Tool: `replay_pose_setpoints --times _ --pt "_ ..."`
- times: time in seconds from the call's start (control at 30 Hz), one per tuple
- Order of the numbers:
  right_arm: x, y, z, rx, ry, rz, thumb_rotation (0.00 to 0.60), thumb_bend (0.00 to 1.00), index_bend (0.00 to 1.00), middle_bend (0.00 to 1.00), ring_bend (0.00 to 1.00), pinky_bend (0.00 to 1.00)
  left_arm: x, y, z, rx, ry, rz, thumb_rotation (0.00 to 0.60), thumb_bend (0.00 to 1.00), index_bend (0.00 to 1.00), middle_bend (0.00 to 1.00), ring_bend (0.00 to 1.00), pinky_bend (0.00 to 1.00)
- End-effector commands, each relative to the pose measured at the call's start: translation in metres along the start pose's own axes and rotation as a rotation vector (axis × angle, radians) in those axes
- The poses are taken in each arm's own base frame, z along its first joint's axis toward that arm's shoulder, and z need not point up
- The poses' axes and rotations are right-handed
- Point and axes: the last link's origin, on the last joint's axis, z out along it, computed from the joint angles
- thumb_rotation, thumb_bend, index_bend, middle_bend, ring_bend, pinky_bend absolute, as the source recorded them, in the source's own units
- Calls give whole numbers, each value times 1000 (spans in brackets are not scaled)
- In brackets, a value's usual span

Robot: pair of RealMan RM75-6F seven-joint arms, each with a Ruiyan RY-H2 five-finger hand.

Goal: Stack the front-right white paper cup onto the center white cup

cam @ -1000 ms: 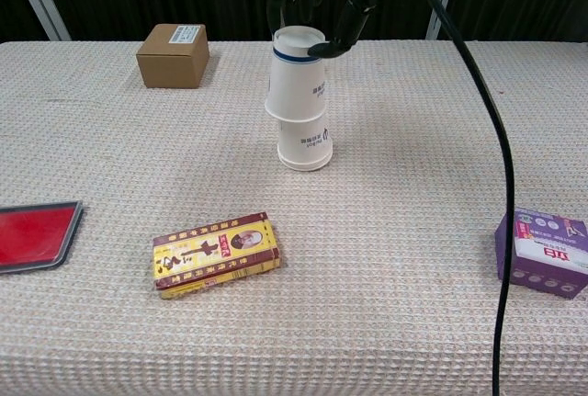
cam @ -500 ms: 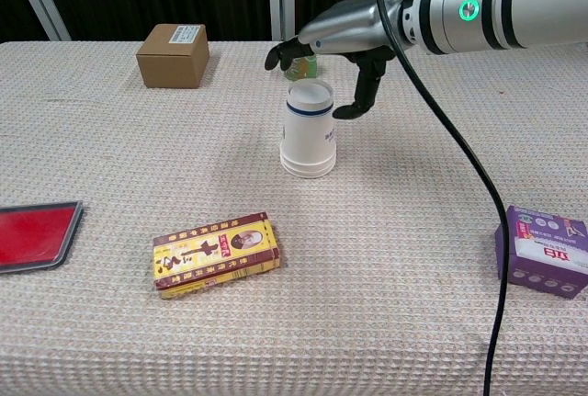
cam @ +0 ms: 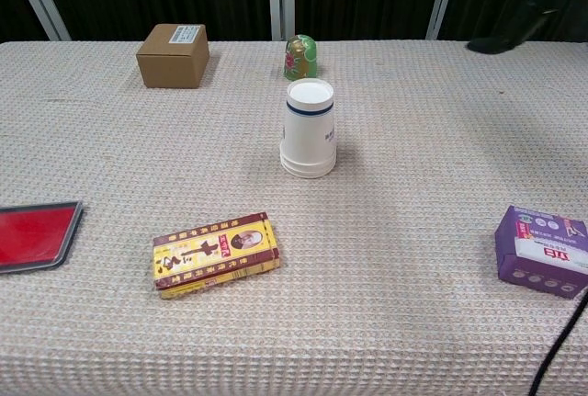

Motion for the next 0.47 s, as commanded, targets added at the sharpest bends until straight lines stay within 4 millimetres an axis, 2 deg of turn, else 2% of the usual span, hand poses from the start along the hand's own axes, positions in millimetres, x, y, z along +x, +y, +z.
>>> replay_pose_setpoints --times 0.03,0.1,0.23,0.37,0.47 --pt "-10 50 -89 -158 81 139 600 287 0 55 0 20 3 3 7 -29 5 84 600 123 350 158 124 160" --pt "-21 64 -121 -214 99 184 600 291 0 60 0 24 3 8 10 -42 5 102 600 123 351 158 125 160" --pt "-44 77 -168 -274 120 248 600 311 1 80 0 37 3 18 13 -66 4 103 600 123 350 158 124 160" --pt "-65 80 -197 -296 138 306 600 317 7 87 0 38 1 29 14 -91 -11 95 600 123 350 158 125 160" --pt "-71 82 -205 -294 164 315 600 317 14 89 0 38 2 34 15 -100 -9 98 600 123 350 158 125 160"
